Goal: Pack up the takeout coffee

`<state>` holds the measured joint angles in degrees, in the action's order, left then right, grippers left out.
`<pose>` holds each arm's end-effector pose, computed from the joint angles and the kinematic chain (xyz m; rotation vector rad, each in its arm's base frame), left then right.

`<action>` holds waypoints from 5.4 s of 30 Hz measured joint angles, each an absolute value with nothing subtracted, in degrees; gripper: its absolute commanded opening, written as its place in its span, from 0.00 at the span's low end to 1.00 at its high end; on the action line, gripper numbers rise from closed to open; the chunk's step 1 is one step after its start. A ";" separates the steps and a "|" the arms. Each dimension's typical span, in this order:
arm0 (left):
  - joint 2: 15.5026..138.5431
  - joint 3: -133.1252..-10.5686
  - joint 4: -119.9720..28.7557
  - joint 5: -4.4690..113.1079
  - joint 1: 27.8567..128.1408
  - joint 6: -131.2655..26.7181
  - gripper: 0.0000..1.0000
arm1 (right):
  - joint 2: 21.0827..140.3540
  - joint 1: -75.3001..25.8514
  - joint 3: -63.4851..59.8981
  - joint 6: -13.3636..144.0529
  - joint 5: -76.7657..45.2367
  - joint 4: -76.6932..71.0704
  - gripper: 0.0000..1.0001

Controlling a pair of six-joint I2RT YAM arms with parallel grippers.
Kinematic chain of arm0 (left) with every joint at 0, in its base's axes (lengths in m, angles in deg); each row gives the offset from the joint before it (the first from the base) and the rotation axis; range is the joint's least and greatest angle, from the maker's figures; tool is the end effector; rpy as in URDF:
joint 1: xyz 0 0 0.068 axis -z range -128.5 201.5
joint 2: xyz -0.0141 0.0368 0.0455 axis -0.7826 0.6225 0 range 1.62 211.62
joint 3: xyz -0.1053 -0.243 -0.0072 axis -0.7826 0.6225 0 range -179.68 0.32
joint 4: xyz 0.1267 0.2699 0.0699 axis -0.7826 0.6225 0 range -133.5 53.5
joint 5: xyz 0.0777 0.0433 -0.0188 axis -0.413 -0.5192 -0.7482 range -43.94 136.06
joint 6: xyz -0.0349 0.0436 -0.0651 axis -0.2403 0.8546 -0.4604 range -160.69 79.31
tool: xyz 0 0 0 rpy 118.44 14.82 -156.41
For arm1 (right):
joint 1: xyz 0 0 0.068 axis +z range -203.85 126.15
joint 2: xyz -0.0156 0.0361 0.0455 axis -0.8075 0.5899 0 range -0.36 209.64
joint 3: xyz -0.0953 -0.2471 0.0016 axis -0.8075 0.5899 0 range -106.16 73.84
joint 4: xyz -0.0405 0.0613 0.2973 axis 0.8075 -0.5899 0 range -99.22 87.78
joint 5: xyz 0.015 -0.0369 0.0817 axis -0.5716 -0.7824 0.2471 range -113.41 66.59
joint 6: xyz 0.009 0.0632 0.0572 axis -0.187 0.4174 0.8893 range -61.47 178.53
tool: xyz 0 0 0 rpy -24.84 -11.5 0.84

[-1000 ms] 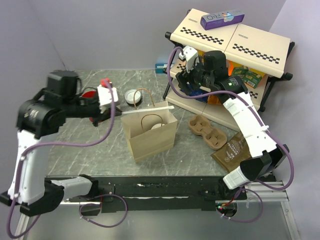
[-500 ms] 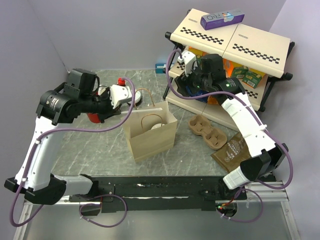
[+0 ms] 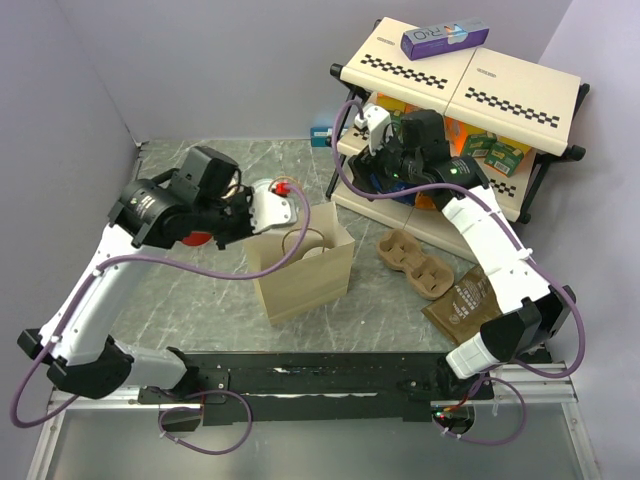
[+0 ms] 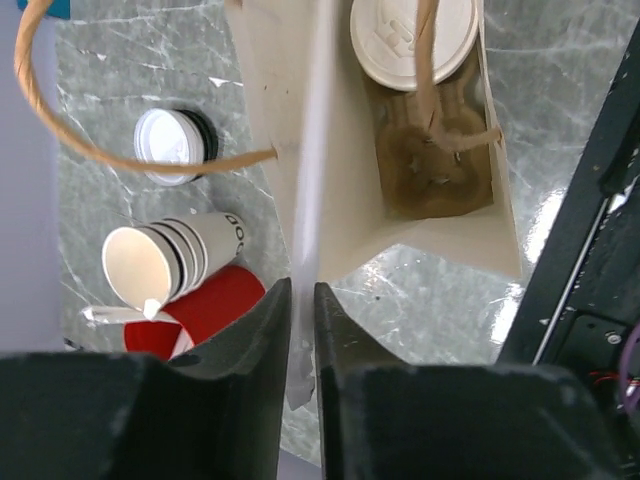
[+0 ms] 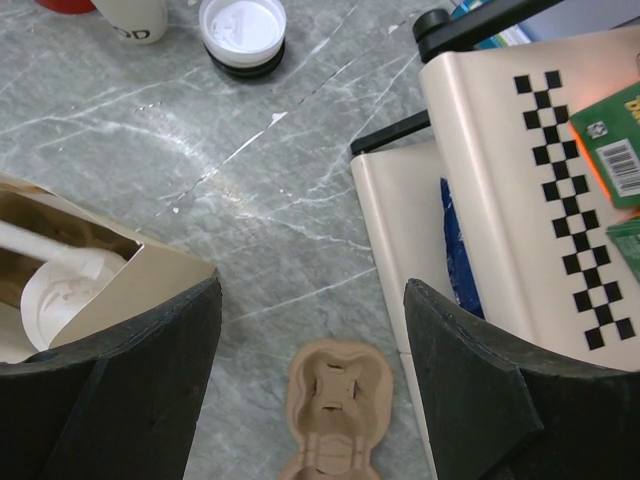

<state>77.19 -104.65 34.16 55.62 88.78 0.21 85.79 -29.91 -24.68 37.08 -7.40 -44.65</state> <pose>0.2156 -0.1798 0.4462 1.5752 1.8171 -0.1720 0.3593 0.1824 0.4164 -0.9590 1.8556 0.3187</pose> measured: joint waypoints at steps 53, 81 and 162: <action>80.12 -97.70 32.79 87.62 59.03 -15.04 0.67 | 87.95 -30.02 -35.30 42.19 -8.82 -51.21 0.99; 82.06 -98.68 33.97 88.03 62.85 -15.31 0.01 | 88.65 -30.02 -34.01 42.19 -7.57 -52.08 0.99; 70.46 -87.38 -30.31 43.18 51.75 -43.35 0.99 | 82.40 -30.02 -37.64 46.89 -33.10 -26.18 1.00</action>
